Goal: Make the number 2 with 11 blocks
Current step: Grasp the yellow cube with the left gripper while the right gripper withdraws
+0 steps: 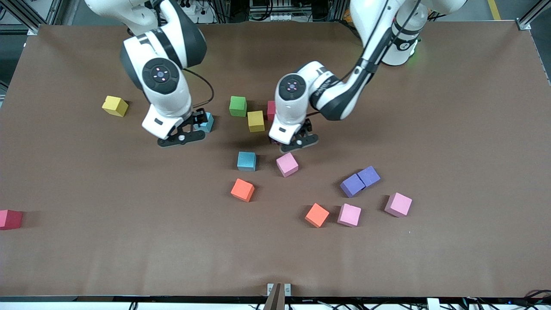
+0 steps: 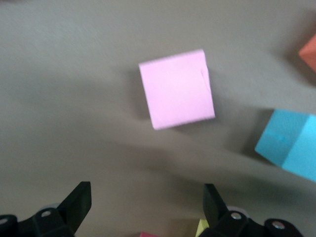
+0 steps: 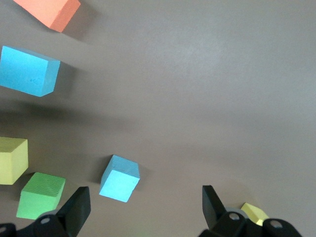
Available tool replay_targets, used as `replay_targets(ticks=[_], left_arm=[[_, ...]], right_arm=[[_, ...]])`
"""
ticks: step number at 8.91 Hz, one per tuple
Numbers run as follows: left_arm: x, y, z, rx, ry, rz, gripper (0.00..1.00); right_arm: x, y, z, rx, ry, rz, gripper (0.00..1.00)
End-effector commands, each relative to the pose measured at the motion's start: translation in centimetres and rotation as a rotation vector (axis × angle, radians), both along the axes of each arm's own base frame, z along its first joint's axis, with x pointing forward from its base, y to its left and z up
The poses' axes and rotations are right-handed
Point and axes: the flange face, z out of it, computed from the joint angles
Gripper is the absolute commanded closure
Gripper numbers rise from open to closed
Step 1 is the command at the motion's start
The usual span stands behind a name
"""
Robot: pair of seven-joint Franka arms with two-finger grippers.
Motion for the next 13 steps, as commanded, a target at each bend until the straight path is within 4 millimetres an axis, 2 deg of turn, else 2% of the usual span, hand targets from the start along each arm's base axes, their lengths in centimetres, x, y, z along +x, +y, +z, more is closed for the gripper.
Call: replay_targets(ticks=[1,2,4,5,6,8,9,13], left_arm=[[-1.7,-3.0,-1.1,0.008,-0.014,-0.038,0.00],[-2.4,-4.1,-1.2,0.001,-0.015,-0.055,0.00],[-3.6,-7.4,-2.5,-0.015,-0.019,-0.089,0.00],[-3.5,-8.1,-3.3,-0.016,-0.021,-0.079,0.00],[-4.3,-9.1,-3.5,-0.018,-0.025,-0.085,0.00],[-5.5,-9.9,-3.9,-0.015,-0.022,-0.103,0.00],[-5.7,-10.0,-4.2,-0.013,-0.020,-0.101,0.00],[-6.8,-10.8,-5.3,-0.007,-0.012,-0.132,0.00]], right_arm=[[1.8,-2.6,2.3,0.001,0.009,0.083,0.00],[2.1,-3.5,3.4,-0.003,0.012,0.091,0.00],[2.6,-4.7,5.4,-0.020,-0.003,0.146,0.00],[2.8,-5.6,6.6,-0.012,-0.010,0.168,0.00],[3.6,-7.6,7.4,-0.001,-0.017,0.160,0.00],[4.7,-9.9,8.2,0.025,-0.015,0.227,0.00],[5.0,-10.0,9.0,0.032,-0.027,0.231,0.00],[5.2,-10.0,9.1,0.035,-0.032,0.220,0.00]])
